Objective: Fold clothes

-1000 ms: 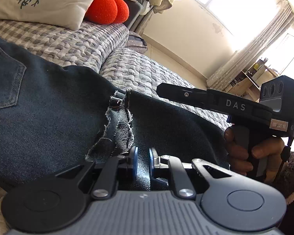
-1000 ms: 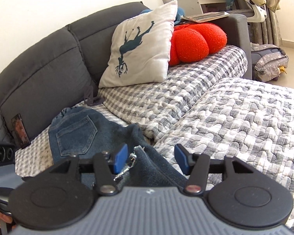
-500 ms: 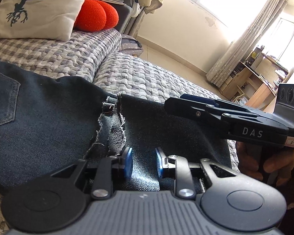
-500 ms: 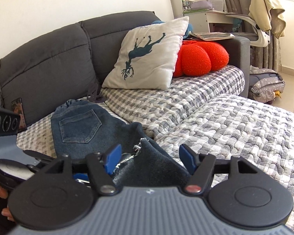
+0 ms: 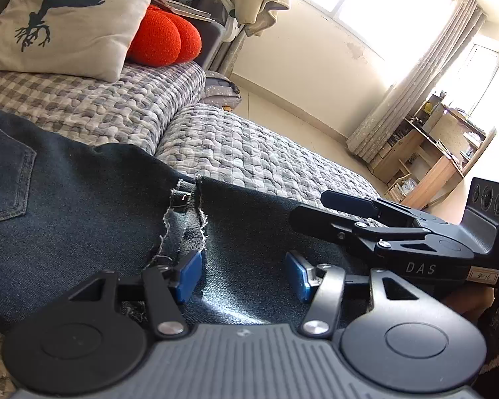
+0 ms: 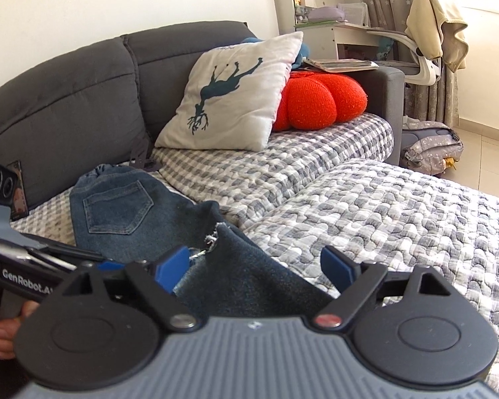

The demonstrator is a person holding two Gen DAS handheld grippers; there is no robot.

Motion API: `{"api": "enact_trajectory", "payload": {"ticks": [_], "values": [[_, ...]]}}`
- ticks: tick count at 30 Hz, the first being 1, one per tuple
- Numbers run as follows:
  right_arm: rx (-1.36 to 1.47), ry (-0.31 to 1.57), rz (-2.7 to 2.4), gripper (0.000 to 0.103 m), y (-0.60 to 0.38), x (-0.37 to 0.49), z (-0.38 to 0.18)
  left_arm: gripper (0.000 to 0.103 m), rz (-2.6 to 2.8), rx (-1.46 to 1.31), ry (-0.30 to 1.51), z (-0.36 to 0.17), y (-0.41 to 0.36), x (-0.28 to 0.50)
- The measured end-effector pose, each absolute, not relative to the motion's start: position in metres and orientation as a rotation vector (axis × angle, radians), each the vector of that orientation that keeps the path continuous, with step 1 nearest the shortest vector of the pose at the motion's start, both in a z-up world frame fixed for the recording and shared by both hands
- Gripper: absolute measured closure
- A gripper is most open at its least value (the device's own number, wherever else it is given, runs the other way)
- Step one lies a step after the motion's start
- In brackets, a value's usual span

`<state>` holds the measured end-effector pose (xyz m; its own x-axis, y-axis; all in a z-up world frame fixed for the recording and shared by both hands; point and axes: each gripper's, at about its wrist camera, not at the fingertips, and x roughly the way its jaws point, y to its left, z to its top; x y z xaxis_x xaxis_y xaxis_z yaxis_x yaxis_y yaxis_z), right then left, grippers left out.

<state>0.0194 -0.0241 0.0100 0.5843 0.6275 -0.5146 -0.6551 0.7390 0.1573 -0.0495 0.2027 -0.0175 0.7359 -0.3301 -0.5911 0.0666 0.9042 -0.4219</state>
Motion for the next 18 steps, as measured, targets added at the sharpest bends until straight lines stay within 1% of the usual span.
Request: {"api": "enact_trajectory", "payload": {"ticks": [4,7,18], "values": [[-0.048,0.583,0.707,0.014,-0.0249,0.0215,0.0120,0.046,-0.210,-0.356,0.728,-0.0184,0.1987,-0.0496],[-0.055,0.582,0.679,0.011,-0.0263,0.0231,0.0116,0.046,-0.204,-0.343,0.734,-0.0189,0.1978,-0.0490],[-0.065,0.599,0.665,0.010,-0.0309,0.0233,0.0091,0.046,-0.178,-0.344,0.740,-0.0207,0.1966,-0.0507]]}}
